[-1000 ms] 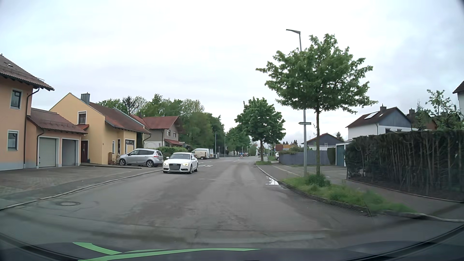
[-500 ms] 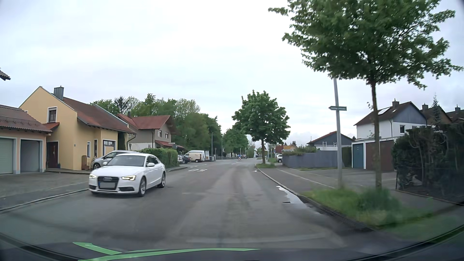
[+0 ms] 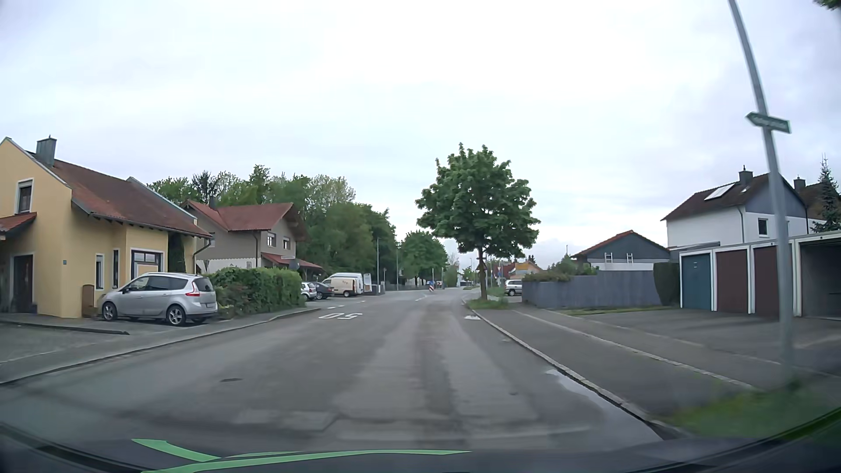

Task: Follow the waypoints while adhering to traffic rules and regulations

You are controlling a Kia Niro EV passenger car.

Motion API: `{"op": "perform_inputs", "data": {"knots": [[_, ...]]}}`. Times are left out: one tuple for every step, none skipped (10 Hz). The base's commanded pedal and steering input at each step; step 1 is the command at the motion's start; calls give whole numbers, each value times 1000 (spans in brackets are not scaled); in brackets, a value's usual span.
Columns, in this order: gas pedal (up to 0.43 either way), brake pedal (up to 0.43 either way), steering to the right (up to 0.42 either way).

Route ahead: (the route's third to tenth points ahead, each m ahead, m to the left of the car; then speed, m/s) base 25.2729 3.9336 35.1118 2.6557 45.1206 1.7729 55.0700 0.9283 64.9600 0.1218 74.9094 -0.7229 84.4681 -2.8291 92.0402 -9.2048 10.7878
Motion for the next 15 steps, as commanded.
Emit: {"op": "perform_inputs", "data": {"knots": [[157,0,6],[157,0,5],[157,0,7],[157,0,8],[157,0,9],[157,0,9],[157,0,7],[157,0,7],[157,0,7],[150,0,7],[138,0,7],[138,0,7],[138,0,7],[138,0,5],[138,0,3]]}}
